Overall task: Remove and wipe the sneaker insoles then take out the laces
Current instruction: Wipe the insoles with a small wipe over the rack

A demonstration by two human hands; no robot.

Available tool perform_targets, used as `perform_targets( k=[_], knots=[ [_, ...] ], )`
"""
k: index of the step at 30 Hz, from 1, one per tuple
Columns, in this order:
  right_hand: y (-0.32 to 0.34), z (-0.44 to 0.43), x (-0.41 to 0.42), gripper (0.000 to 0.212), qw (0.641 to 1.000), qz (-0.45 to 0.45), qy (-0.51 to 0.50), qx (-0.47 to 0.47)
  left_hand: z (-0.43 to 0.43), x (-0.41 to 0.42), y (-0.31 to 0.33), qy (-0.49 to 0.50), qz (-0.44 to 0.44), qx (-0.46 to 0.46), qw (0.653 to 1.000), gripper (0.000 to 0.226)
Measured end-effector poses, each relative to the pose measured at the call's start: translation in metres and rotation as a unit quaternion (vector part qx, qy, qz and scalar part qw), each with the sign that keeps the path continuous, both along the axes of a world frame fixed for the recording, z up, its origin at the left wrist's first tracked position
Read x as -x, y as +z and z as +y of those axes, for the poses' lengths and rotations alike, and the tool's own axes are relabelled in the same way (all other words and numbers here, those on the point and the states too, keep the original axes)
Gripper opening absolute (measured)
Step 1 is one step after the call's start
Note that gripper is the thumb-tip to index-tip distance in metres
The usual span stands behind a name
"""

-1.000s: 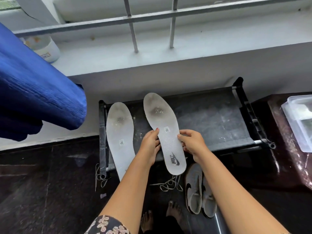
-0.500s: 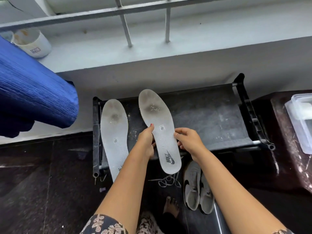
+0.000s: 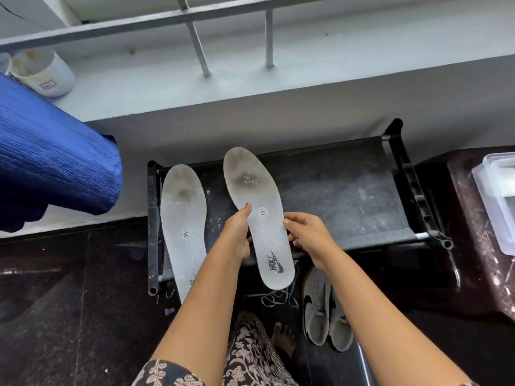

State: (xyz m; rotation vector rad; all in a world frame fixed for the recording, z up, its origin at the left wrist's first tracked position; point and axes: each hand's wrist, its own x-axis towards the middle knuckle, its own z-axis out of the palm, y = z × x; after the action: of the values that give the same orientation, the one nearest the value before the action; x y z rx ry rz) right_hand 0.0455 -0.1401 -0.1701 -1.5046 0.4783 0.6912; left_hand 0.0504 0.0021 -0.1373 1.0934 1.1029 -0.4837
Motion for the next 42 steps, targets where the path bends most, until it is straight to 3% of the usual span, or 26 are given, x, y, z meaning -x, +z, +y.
perform_targets(
  k=[15,27,31,33,35,38,39,40,42],
  knots=[
    [0.013,0.001,-0.005,0.021,0.999,0.005,0.038,0.023,0.017,-0.022,0.011,-0.067,0.038,0.009,0.997,0.045],
    [0.012,0.008,-0.002,0.019,0.997,-0.029,0.033,0.062,0.021,-0.02,-0.01,0.0,-0.02,0.023,1.0,0.043],
    [0.008,0.004,-0.006,0.015,0.991,-0.046,0.074,0.102,0.02,-0.015,-0.03,0.008,-0.099,0.019,0.995,0.034],
    [0.009,-0.013,-0.014,0.014,0.981,-0.107,0.063,0.151,0.019,-0.014,-0.043,0.014,-0.141,0.027,0.99,0.03],
    [0.01,-0.053,-0.024,0.013,0.948,-0.208,-0.014,0.241,0.02,-0.01,-0.057,0.007,-0.193,0.051,0.98,0.04],
    [0.017,-0.141,-0.033,0.016,0.852,-0.283,-0.141,0.416,0.025,-0.005,-0.061,-0.06,-0.257,0.079,0.961,0.111],
    [0.021,-0.171,-0.031,0.018,0.811,-0.289,-0.169,0.479,0.024,-0.004,-0.064,-0.071,-0.266,0.091,0.957,0.118],
    [0.022,-0.2,-0.027,0.02,0.769,-0.29,-0.185,0.539,0.018,-0.004,-0.065,-0.077,-0.265,0.091,0.957,0.108],
    [0.023,-0.25,-0.014,0.026,0.692,-0.253,-0.199,0.646,0.006,-0.005,-0.069,-0.083,-0.263,0.077,0.958,0.063]
  ],
)
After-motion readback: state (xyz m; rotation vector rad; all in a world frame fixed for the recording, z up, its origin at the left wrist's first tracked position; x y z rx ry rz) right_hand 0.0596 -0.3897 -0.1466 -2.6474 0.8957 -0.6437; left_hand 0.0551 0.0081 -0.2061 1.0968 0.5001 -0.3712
